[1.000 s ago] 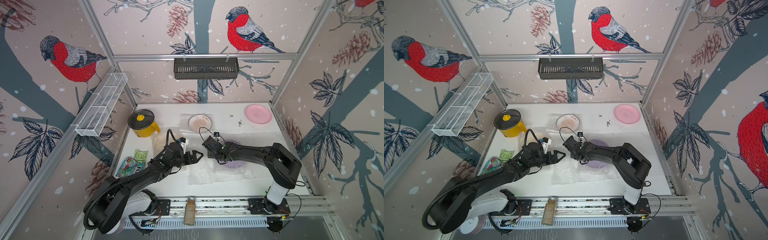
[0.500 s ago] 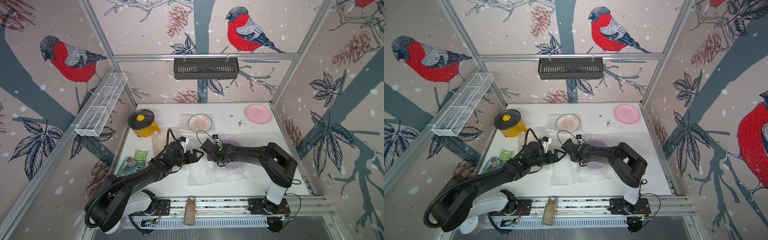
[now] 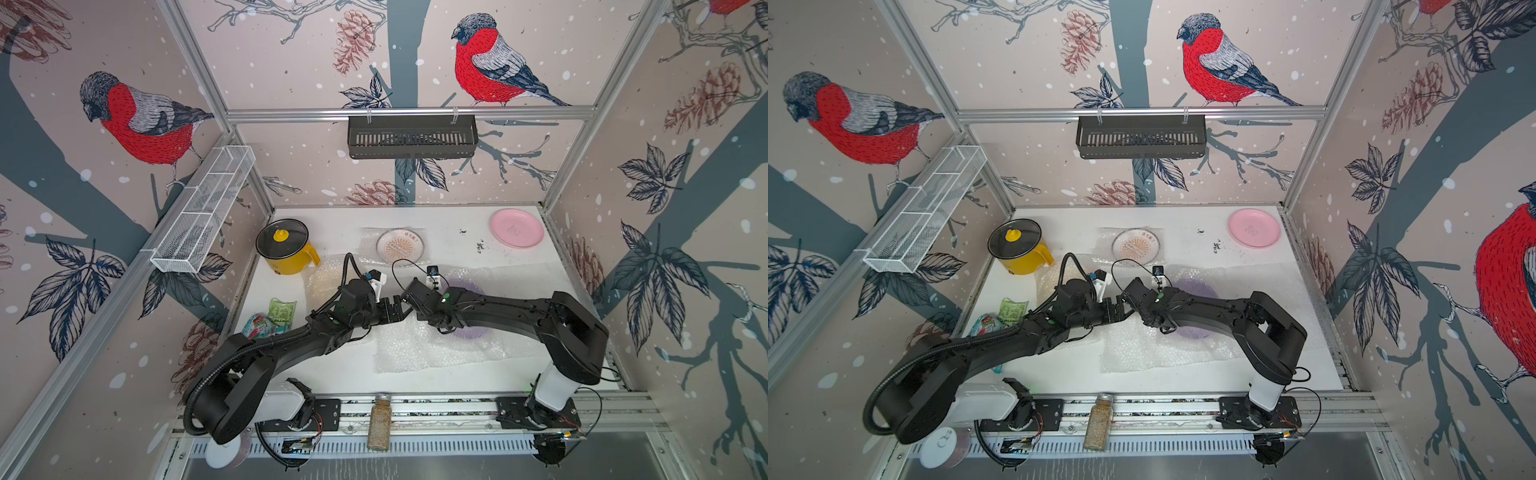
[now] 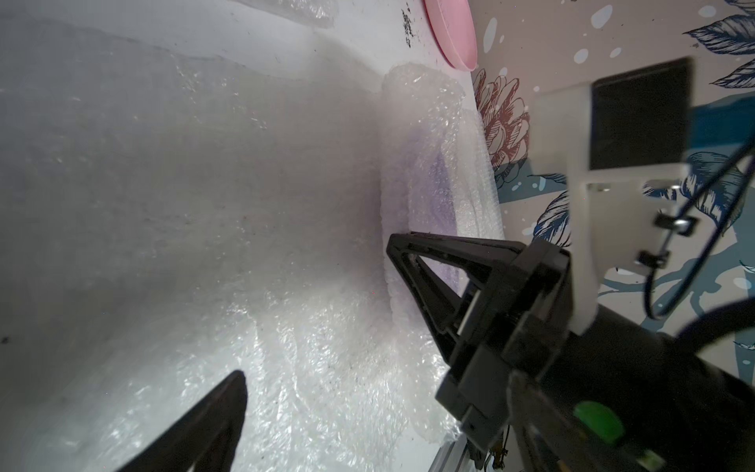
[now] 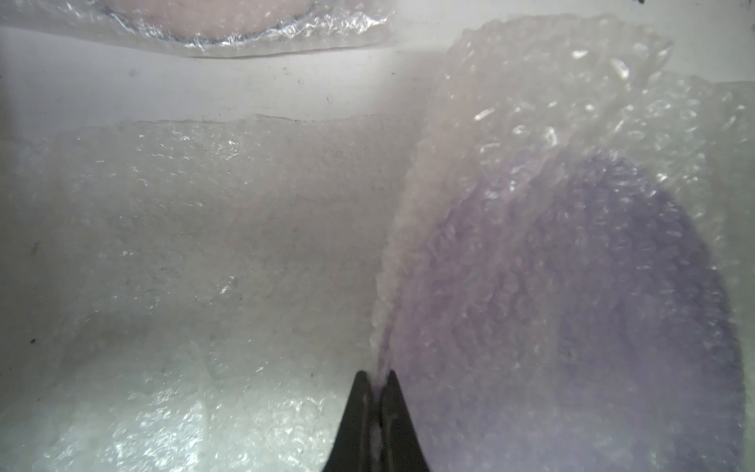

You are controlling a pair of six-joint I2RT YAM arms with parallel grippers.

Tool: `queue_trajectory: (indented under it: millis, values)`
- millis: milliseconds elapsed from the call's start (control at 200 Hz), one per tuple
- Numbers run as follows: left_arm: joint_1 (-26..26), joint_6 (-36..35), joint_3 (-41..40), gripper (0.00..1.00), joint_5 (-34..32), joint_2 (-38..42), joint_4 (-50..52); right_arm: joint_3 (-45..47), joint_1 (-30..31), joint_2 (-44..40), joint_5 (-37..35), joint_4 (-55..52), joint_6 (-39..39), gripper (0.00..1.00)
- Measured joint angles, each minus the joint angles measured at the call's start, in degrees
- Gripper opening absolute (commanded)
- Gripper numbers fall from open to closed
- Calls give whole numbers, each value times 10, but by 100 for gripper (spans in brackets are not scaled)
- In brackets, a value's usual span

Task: Unpack dinner plates from bubble wrap
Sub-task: Adjust the bubble wrap on the bubble wrap.

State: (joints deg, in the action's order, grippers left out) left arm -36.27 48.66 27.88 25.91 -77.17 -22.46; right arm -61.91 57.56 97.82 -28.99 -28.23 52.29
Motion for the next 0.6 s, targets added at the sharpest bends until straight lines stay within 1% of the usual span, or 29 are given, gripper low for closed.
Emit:
queue_trajectory:
  millis: [275,455,595]
  values:
    - [0,9,6,98,-7,-86,-40,1,-5,-45,-12,-19,2,7]
    - [0,9,3,98,-20,-107,-43,9,-16,-78,-12,-27,-2,9]
    - [1,10,-1,98,-30,-109,-54,26,-40,-113,-2,-21,-18,9]
